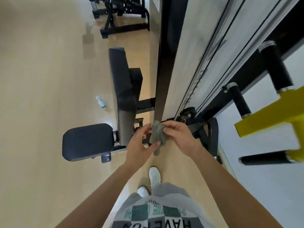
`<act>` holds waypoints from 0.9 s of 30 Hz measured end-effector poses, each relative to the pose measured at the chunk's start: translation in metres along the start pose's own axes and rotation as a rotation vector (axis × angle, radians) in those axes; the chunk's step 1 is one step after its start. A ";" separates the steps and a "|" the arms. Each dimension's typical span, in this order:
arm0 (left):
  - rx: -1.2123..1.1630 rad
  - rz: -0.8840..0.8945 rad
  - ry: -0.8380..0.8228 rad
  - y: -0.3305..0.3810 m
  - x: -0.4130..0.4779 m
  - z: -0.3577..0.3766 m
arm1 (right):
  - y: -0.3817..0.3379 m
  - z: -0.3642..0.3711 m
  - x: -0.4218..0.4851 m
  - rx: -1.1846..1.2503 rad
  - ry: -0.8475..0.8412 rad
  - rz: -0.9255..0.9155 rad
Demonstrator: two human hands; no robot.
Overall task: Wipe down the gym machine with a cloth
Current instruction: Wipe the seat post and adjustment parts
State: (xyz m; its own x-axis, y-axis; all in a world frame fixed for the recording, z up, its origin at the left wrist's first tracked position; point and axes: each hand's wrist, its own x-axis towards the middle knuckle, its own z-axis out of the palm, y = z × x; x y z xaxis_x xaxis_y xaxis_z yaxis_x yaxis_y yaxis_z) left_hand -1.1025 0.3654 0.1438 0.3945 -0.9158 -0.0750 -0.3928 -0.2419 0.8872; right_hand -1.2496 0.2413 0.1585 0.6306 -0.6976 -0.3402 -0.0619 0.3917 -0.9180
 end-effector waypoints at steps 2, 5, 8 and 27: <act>-0.109 -0.024 -0.076 0.001 -0.004 0.001 | -0.004 -0.002 -0.015 -0.099 -0.010 -0.065; -0.196 -0.009 -0.078 0.004 -0.012 0.002 | -0.009 -0.004 -0.033 -0.263 0.007 -0.130; -0.305 -0.025 -0.054 0.003 -0.018 0.002 | -0.006 -0.008 -0.045 -0.463 0.070 -0.172; -0.087 -0.196 0.570 0.033 0.035 0.043 | -0.024 -0.063 0.016 -0.618 0.458 -0.102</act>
State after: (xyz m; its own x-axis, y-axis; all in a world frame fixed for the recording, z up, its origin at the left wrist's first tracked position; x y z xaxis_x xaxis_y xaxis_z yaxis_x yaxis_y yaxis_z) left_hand -1.1377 0.3116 0.1511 0.8444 -0.5356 -0.0068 -0.2079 -0.3393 0.9174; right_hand -1.2864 0.1831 0.1625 0.2817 -0.9435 -0.1743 -0.5258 0.0002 -0.8506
